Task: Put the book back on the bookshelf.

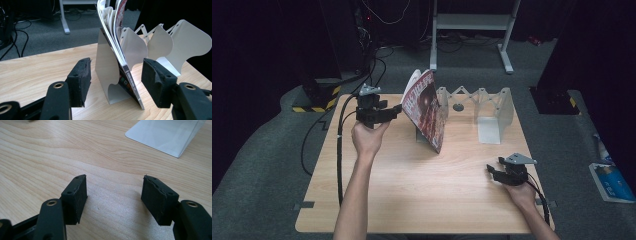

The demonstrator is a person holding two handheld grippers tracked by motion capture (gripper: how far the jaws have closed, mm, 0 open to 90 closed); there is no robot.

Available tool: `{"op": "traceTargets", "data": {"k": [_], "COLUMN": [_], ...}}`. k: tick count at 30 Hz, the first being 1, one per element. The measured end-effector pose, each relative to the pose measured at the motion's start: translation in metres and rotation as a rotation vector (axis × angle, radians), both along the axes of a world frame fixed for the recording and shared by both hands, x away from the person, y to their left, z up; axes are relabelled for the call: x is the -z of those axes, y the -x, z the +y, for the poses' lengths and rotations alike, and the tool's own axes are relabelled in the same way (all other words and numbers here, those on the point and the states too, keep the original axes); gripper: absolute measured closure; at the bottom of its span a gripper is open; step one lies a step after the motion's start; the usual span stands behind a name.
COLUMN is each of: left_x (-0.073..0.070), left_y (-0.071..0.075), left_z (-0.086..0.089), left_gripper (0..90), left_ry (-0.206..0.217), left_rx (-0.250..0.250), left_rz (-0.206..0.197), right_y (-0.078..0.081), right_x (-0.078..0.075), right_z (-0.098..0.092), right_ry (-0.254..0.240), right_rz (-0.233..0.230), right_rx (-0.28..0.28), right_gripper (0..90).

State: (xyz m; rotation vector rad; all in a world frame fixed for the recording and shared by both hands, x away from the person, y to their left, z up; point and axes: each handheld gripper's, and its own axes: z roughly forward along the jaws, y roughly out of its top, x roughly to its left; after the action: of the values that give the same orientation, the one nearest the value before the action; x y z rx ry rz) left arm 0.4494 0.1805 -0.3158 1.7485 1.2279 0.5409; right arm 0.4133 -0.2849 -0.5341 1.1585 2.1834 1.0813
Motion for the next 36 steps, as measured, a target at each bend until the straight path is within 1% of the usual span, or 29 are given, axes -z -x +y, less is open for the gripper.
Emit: {"op": "traceTargets", "data": {"k": [5, 7, 9, 15, 17, 21, 22, 24, 27, 31, 36], "left_x": [-0.001, -0.001, 0.0, 0.004, 0.004, 0.004, 0.004, 0.004, 0.004, 0.006, 0.008], "left_y": [0.005, 0.006, 0.006, 0.01, 0.011, 0.018, 0.019, 0.023, 0.029, 0.036, 0.042], "left_z": [0.004, 0.006, 0.007, 0.013, 0.014, 0.017, 0.017, 0.017, 0.019, 0.022, 0.029], "left_gripper": [40.7, 40.6, 40.6, 40.6, 40.7, 40.7, 40.8, 40.7, 40.7, 40.6, 40.6], "left_ry": [-0.002, 0.0, -0.01, 0.011, 0.011, 0.026, 0.024, 0.006, 0.014, 0.012, 0.033], "left_rx": [-0.007, -0.008, -0.012, -0.021, -0.022, -0.025, -0.024, -0.02, -0.014, -0.012, -0.015], "left_rz": [-0.014, -0.01, 0.003, 0.002, 0.002, -0.009, -0.005, 0.0, -0.01, -0.017, -0.02], "right_y": [0.0, 0.0, 0.0, 0.0, 0.0, 0.0, 0.0, 0.0, 0.0, -0.001, 0.0], "right_x": [0.0, 0.0, 0.0, 0.0, 0.0, 0.0, 0.0, 0.0, 0.0, 0.0, 0.0], "right_z": [0.0, 0.0, 0.0, 0.0, 0.0, 0.0, 0.0, 0.0, 0.0, 0.001, 0.001], "right_ry": [-0.002, -0.001, -0.003, -0.002, -0.003, -0.002, -0.001, -0.003, -0.003, -0.003, -0.004], "right_rz": [0.001, 0.001, 0.003, 0.002, 0.003, 0.0, -0.002, -0.001, -0.001, -0.003, -0.003], "right_rx": [0.0, 0.0, 0.001, 0.001, 0.002, -0.001, -0.003, -0.002, -0.002, -0.003, -0.002], "right_gripper": [36.9, 37.0, 37.0, 37.0, 36.9, 37.0, 36.9, 36.9, 36.9, 37.0, 37.0]}}
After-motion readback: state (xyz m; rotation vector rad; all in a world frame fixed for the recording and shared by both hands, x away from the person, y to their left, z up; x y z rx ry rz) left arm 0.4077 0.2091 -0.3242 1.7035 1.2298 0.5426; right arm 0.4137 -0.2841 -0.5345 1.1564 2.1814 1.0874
